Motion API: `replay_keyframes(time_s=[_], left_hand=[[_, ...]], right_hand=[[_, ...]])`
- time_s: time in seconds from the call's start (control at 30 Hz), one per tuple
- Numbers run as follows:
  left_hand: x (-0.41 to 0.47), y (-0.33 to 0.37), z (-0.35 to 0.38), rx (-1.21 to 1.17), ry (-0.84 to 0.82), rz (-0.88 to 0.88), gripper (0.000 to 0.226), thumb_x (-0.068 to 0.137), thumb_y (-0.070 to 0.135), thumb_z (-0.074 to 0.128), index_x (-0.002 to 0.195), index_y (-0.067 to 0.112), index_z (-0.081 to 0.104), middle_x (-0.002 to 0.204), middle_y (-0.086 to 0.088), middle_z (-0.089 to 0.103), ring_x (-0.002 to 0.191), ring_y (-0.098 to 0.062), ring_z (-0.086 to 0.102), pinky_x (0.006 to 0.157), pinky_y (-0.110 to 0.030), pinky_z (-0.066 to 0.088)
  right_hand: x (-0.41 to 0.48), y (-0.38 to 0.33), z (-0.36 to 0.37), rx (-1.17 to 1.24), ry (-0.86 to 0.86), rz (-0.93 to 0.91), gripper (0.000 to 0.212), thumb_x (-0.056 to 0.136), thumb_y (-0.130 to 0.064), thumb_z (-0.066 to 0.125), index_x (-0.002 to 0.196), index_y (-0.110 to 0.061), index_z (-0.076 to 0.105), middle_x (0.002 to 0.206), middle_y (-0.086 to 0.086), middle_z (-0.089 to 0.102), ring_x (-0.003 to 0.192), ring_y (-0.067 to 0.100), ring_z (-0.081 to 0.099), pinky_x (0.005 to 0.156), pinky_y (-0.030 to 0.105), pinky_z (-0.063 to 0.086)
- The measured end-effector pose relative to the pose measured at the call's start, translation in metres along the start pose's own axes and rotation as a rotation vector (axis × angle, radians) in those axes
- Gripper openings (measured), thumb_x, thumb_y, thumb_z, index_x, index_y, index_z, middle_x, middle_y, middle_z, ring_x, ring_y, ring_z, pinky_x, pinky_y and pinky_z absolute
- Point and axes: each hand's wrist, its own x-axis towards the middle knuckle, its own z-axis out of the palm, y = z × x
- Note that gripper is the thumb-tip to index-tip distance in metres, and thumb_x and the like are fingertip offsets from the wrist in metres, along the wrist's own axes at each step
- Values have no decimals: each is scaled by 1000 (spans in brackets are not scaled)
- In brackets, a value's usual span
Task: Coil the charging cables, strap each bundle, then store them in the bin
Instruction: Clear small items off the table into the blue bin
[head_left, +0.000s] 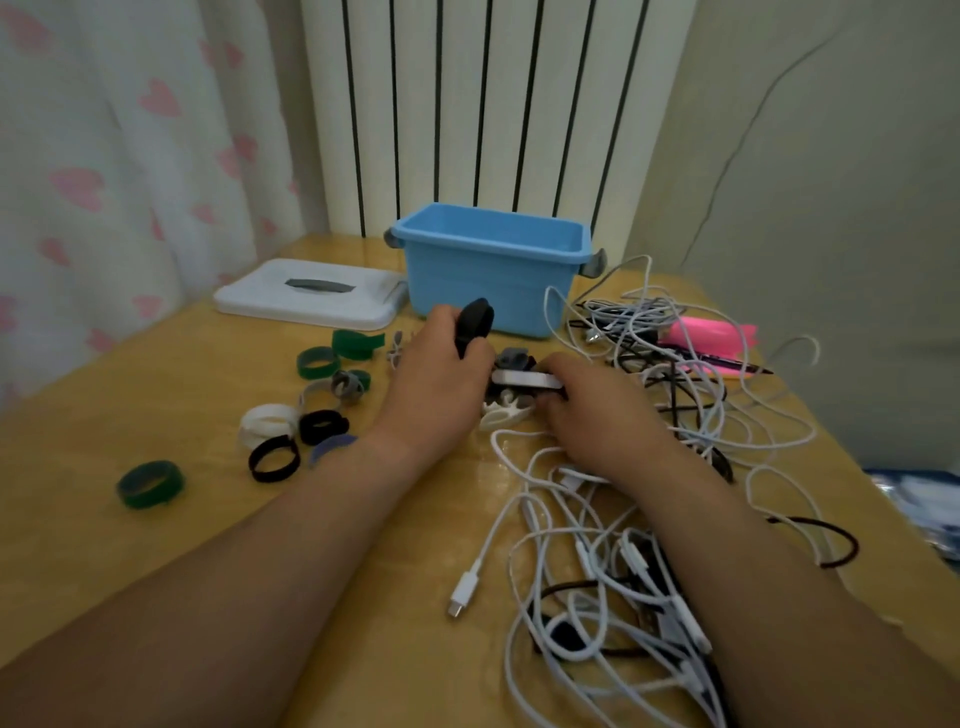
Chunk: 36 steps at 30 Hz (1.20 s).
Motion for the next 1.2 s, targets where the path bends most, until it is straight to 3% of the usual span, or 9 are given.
replay_keyframes(time_s=[0.2, 0.33, 0.43, 0.5, 0.57, 0.67, 0.87, 1.1, 1.2], left_hand=[[-1, 4, -2, -132, 38, 17, 15, 111, 33, 54, 126, 32, 55, 103, 7, 66, 88, -10, 64, 69, -28, 49], [-4, 14, 1, -436, -133, -169, 38, 104, 55, 63, 127, 26, 62, 110, 5, 76, 98, -12, 75, 79, -32, 61], [-2, 14, 0, -558, -62, -216, 29, 104, 40, 68, 127, 24, 65, 116, 2, 78, 105, -15, 77, 79, -33, 66], [1, 10, -2, -480, 7, -210, 23, 100, 40, 70, 117, 25, 68, 109, 0, 78, 101, -19, 77, 83, -43, 66], [2, 8, -6, -380, 31, -170, 19, 99, 38, 69, 113, 25, 67, 101, -1, 78, 94, -18, 77, 82, -44, 65], [-1, 11, -9, -210, -56, -48, 17, 103, 28, 68, 118, 25, 61, 97, 0, 74, 83, -13, 74, 67, -29, 60], [-6, 3, 1, 575, -377, 241, 23, 98, 34, 69, 114, 24, 56, 107, 5, 48, 96, -20, 54, 76, -37, 43], [-5, 4, 8, 710, -372, 244, 18, 99, 28, 63, 107, 30, 47, 92, 7, 52, 83, -23, 55, 65, -38, 47], [-5, 5, 8, 563, -307, 235, 14, 102, 34, 64, 109, 26, 55, 91, 9, 56, 86, -21, 59, 64, -38, 43]], right_hand=[[-2, -5, -6, 387, 246, 44, 17, 107, -34, 53, 92, -26, 57, 81, -2, 64, 76, 22, 64, 63, 39, 45], [-15, -25, -15, 478, 170, -210, 13, 106, -30, 59, 114, -32, 68, 90, -11, 68, 80, 4, 62, 68, 27, 48], [-19, -34, -19, 562, 59, -259, 26, 105, -26, 58, 127, -36, 68, 107, -16, 71, 98, 0, 66, 82, 17, 49], [-17, -28, -27, 564, 110, -151, 29, 105, -20, 56, 127, -32, 71, 115, -14, 73, 104, 1, 66, 89, 23, 51], [-13, -14, -40, 200, 90, -74, 30, 98, -23, 59, 125, -30, 71, 120, -8, 72, 110, 13, 66, 95, 35, 53], [-18, -4, -54, -355, -227, -38, 40, 92, -41, 62, 132, -40, 65, 137, -6, 65, 130, 24, 58, 109, 46, 47], [-16, 3, -59, -205, -451, -44, 45, 99, -30, 56, 142, -42, 62, 152, -9, 54, 137, 18, 54, 115, 42, 45], [-11, 17, -51, -111, -402, -52, 42, 104, -33, 55, 146, -38, 60, 153, -8, 57, 139, 18, 54, 117, 44, 43], [-9, 21, -43, -176, -381, -118, 46, 100, -31, 64, 146, -36, 59, 140, -1, 58, 127, 22, 59, 109, 44, 48]])
